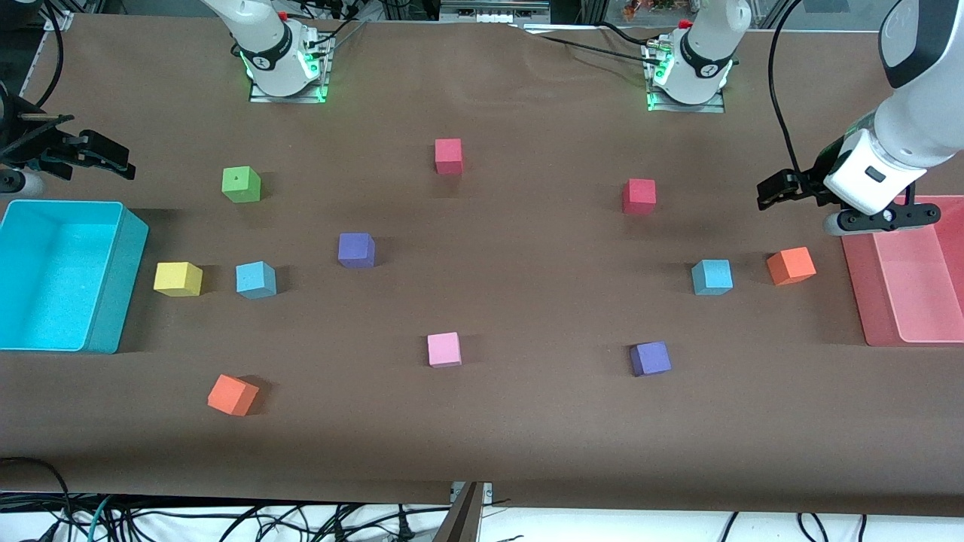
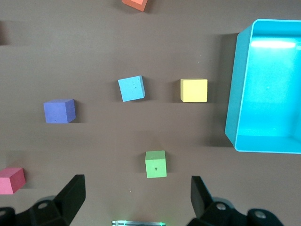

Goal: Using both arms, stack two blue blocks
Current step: 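Reach the right gripper down to the light blue block beside the yellow block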

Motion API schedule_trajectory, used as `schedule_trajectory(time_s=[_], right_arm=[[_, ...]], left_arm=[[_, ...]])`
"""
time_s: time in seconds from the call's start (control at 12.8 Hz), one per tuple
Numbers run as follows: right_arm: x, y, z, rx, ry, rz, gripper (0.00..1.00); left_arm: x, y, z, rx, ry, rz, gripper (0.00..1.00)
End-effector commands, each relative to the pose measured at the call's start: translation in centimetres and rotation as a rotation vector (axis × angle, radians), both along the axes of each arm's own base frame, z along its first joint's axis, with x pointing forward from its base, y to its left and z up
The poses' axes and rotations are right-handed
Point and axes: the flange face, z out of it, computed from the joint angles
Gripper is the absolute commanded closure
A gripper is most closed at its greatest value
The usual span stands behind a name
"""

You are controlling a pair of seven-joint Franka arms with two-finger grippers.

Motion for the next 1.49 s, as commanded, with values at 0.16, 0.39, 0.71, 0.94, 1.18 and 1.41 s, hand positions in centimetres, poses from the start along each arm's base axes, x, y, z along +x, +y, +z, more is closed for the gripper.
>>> schedule_trajectory(time_s=[0.16,0.39,0.71,0.94,1.18,1.41], right_arm=[[0.1,0.2,0.3,-0.009,0.004,0.015,0.01],[0.6,0.1,-0.7,-0.001,0.02,0.008,0.01],[3.2,0.6,-6.4,-0.003,0.108,0.019,0.01],[6.2,3.7,-13.5,-0.012,0.093,0.065,0.01],[6.8,4.4,-22.2,-0.016,0.016,0.08,0.01],[4.9,4.4,-29.9,-0.018,-0.05,0.088,0.01]], left_arm=[[-0.4,0.3,0.4,-0.02,-0.014,0.0,0.0],[-0.9,0.3,0.6,-0.008,-0.011,0.001,0.0],[-1.6,0.2,0.8,-0.006,-0.018,0.0,0.0],[-1.5,-0.3,0.9,-0.006,-0.022,-0.01,0.0],[-1.4,-0.3,0.9,-0.007,-0.022,-0.01,0.0],[-1.4,-0.4,0.9,-0.01,-0.021,-0.011,0.0]])
